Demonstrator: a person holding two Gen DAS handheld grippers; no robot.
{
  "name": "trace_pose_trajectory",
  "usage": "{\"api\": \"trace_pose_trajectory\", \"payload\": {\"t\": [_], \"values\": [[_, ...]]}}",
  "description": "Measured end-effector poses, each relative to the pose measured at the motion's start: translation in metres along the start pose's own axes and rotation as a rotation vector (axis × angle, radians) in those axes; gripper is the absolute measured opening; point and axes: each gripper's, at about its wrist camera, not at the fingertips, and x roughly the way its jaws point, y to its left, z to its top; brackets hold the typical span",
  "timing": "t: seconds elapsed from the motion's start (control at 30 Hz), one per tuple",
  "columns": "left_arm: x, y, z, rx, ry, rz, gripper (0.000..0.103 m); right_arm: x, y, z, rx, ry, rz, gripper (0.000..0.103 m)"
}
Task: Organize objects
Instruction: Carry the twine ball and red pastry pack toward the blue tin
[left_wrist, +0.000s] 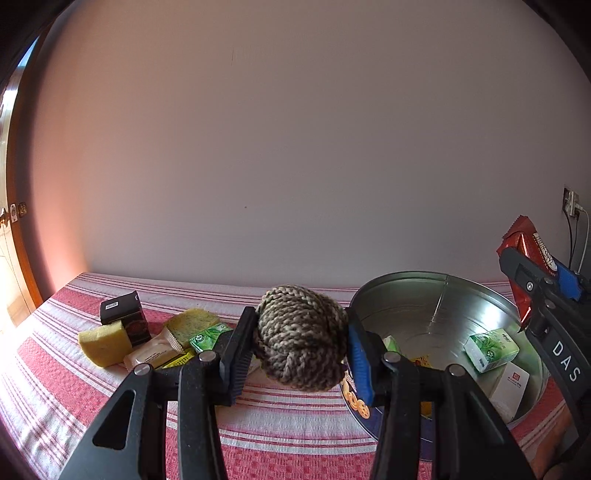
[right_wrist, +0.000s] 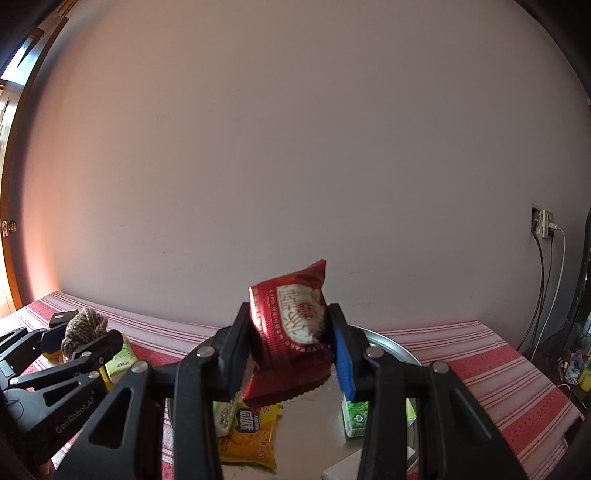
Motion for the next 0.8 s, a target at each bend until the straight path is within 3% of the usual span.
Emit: {"api": "trace_pose_trajectory", "payload": {"t": [0.8], "values": [[0.047, -0.064, 0.006, 0.045, 0.042, -0.122, 0.048, 0.019, -0.056, -0.008, 0.003, 0.053, -0.154, 0.04]]}}
